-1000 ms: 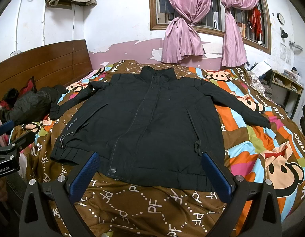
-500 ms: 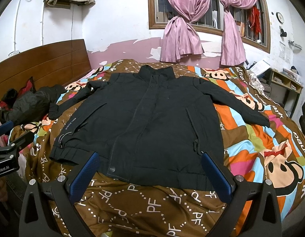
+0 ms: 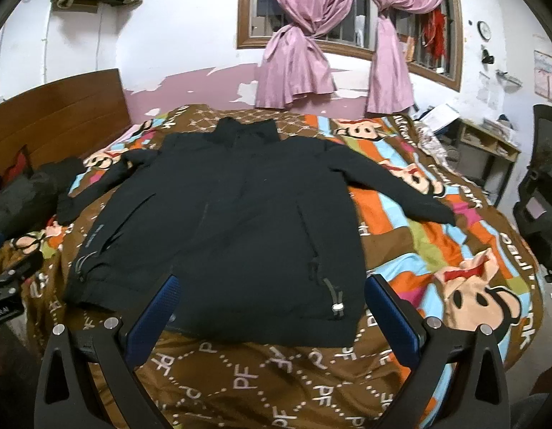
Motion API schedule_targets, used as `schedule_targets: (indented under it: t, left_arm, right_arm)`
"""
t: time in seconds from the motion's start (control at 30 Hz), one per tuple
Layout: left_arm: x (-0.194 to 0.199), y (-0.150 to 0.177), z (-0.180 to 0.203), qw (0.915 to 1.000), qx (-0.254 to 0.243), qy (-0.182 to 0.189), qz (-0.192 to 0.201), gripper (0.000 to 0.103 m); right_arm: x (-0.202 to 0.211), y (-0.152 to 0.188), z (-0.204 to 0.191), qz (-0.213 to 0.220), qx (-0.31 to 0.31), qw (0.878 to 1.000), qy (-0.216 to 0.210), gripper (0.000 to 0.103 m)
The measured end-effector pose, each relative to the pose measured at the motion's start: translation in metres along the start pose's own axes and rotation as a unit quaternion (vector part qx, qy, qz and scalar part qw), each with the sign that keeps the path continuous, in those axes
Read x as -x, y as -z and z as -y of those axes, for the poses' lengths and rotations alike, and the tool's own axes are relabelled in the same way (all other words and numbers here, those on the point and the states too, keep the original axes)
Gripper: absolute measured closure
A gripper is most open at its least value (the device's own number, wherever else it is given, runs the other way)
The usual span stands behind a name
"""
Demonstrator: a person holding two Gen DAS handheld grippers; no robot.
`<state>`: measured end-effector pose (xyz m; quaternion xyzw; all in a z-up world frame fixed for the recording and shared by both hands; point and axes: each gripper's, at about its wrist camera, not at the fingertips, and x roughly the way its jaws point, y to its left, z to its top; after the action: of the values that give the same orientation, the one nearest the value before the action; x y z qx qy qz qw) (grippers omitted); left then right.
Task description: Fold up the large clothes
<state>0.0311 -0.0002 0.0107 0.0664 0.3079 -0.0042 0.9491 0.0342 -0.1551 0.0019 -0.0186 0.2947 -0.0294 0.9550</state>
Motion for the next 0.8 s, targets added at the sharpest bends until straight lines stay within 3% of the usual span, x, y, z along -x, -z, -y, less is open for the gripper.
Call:
schedule_targets:
  t: [0.33, 0.53, 0.8]
  left_arm:
    - [0.022, -0.054, 0.007, 0.9988, -0.017, 0.006, 0.046, 0.003]
    - [0.041, -0.09, 0.015, 0.9975, -0.025, 0.032, 0.059, 0.003]
    - [0.068, -0.14, 0.027, 0.9954, -0.049, 0.04, 0.071, 0.003]
  right_arm:
    - [0.018, -0.031, 0.016, 0.035, -0.004, 0.999, 0.023, 0.0]
    - [0.039, -0.057, 0.024, 0.053, 0.001, 0.998, 0.016, 0.0]
    - [0.072, -0.114, 0.06, 0.037, -0.007, 0.999, -0.017, 0.0]
